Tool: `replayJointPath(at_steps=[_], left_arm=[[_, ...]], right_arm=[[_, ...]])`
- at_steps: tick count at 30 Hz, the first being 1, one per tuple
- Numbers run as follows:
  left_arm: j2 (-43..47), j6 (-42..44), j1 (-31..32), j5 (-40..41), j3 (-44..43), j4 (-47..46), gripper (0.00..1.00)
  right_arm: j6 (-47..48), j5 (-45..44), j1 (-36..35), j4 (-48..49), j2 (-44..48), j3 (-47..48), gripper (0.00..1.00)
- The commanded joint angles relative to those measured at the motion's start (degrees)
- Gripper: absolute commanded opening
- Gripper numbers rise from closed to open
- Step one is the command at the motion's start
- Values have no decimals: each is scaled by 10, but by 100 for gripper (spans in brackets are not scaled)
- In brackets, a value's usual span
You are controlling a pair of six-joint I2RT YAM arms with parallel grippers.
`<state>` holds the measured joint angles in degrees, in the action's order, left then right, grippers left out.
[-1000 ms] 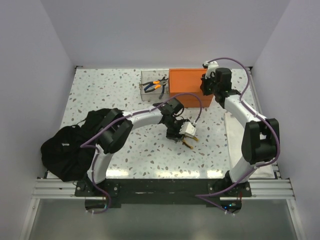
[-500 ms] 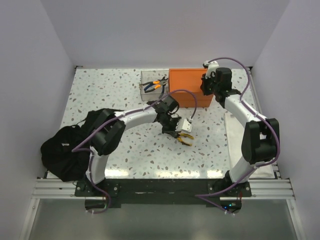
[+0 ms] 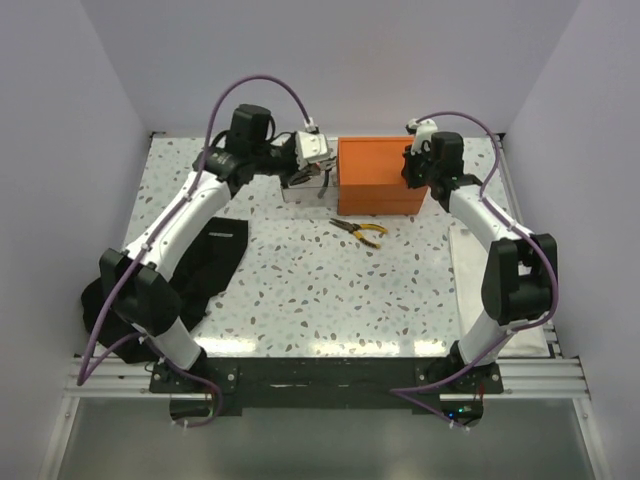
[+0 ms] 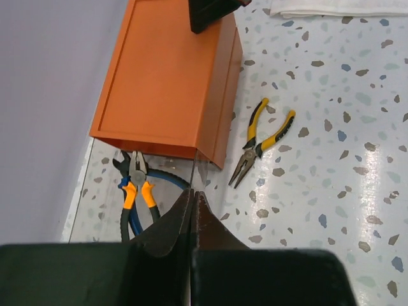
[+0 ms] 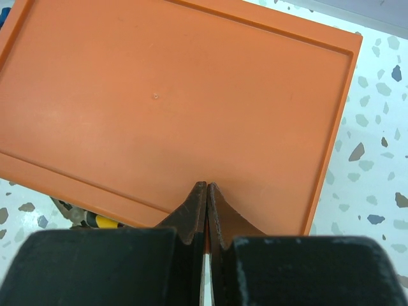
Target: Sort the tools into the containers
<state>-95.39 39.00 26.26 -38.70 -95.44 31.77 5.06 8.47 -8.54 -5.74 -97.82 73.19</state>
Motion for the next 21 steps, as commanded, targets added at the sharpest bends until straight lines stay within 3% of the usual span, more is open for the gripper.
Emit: replayJointPath(at_steps=[1,3,6,10,14,21], left_arm=[[-7,-23,-7,-33,-4,2,15],[1,-39,7,-16,36,-23,34],[31,-23,62,40,124,-74,48],[37,4,113,43,215,-149,54],[-66,31,124,-4,165,-118,56],[-218,50,136,0,43,-113,56]], right_arm=[[16,-43,10,-120,-45,-19,0],[16,-43,10,-120,-47,-16,0],[17,-45,10,-120,-50,-15,0],[18,-45,10,-120,-54,-17,0],[19,-45,10,-125,-56,-18,0],[25,-39,10,-136,-70,-10,0]])
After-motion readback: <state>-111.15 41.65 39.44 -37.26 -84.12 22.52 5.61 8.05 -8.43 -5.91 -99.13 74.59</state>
